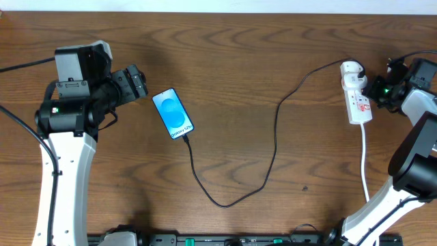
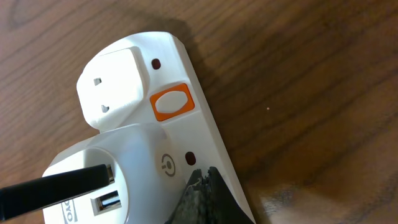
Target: Plug charger to phone and switch on socket
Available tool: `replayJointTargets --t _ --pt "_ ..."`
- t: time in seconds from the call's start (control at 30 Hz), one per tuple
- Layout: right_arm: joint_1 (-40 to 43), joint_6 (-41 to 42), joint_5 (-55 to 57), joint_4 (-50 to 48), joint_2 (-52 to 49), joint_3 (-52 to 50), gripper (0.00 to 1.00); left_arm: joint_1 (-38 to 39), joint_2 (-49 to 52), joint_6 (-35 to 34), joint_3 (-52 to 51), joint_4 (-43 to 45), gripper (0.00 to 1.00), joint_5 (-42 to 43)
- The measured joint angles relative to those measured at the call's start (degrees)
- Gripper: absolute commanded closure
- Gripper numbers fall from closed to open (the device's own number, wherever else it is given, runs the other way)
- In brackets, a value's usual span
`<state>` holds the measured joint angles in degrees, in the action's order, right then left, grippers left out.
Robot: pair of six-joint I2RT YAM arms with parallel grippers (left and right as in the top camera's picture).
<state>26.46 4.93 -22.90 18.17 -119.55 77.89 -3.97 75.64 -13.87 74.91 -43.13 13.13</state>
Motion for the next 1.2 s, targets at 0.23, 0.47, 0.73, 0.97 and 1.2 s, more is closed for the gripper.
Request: replayJointTargets --t 0.23,0.47,0.73,0.97,1.2 --pt "-0.74 0.0 1.92 1.51 -0.13 0.81 0.99 0.0 0.0 0.0 0.0 0.0 0.1 0.0" --pt "-1.42 0.02 3.67 3.21 -0.24 1.75 0.99 0.0 0.0 0.0 0.0 0.0 0.09 0.0" --pt "-2.1 0.92 5.31 4.39 -0.31 2.36 0.99 0.0 0.0 0.0 0.0 -0.02 0.09 0.0" --pt "-3.21 2.51 8.24 5.84 -0.31 3.13 0.99 0.0 0.0 0.0 0.0 0.0 0.09 0.0" --pt "-3.87 4.79 9.99 8.87 -0.02 3.76 0.99 0.0 0.0 0.0 0.0 -0.02 0.1 0.02"
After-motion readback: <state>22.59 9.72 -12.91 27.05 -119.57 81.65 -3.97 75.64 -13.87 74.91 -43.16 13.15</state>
